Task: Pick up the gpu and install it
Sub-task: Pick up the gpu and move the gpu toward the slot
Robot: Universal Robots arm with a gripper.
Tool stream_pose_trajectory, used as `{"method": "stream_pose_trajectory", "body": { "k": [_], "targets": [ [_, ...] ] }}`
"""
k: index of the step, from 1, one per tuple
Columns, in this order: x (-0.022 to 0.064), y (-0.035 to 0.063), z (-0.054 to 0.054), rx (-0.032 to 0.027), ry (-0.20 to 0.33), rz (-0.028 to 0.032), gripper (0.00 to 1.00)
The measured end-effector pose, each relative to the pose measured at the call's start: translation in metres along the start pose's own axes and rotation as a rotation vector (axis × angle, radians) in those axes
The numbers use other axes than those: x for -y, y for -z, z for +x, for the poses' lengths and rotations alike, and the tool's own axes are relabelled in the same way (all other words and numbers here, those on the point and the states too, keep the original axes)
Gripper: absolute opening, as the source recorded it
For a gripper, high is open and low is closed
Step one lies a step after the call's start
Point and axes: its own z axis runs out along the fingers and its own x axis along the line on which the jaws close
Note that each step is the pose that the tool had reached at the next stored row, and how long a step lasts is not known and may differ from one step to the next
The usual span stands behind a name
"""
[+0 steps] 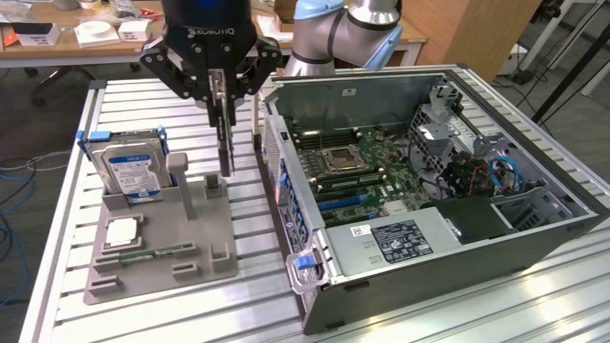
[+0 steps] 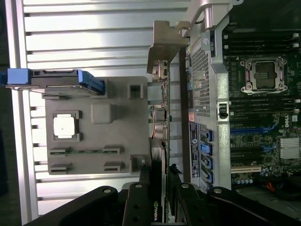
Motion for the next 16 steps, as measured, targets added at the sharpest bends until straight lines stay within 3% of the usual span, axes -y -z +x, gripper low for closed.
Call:
{"method": "stream_pose_trajectory", "body": {
  "k": [16],
  "targets": [
    [-0.0003, 0.0027, -0.0013, 0.0001, 0.000, -0.0001, 0.26]
  ]
}}
